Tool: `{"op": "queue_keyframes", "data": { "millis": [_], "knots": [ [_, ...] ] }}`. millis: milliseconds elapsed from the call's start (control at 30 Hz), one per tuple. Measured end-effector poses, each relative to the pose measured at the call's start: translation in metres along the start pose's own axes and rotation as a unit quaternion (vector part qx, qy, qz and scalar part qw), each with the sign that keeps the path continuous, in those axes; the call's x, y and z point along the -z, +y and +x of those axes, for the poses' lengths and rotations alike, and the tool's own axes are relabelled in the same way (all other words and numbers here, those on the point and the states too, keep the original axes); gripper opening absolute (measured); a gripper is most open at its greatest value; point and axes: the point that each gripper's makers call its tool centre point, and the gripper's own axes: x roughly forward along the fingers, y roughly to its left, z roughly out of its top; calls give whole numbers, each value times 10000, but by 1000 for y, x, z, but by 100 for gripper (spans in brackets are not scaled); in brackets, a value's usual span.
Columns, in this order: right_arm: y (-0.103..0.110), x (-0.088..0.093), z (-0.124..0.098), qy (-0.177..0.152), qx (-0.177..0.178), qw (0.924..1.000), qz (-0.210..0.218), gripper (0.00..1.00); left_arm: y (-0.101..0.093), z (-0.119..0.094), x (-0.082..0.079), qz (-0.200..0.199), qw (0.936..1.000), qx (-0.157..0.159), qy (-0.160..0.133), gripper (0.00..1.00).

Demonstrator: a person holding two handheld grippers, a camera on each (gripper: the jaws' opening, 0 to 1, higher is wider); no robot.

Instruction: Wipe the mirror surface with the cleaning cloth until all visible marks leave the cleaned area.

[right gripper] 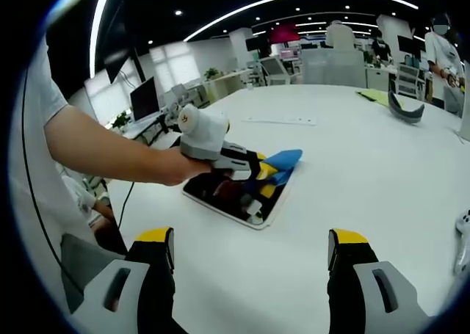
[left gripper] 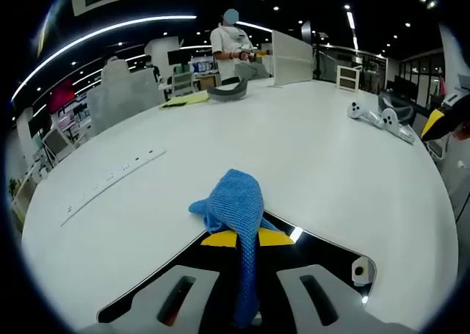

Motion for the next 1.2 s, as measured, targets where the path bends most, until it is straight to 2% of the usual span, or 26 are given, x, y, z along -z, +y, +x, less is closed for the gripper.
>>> {"op": "queue_keyframes", "data": {
  "millis": [700,1200],
  "knots": [
    [5,3,-3,52,52,10000,-15,86,-14,-8,4,136,9996,249,39,5],
    [10,0,0,54,-57,9999,-129,86,-17,-9,5,160,9995,265,62,5]
  ]
}}
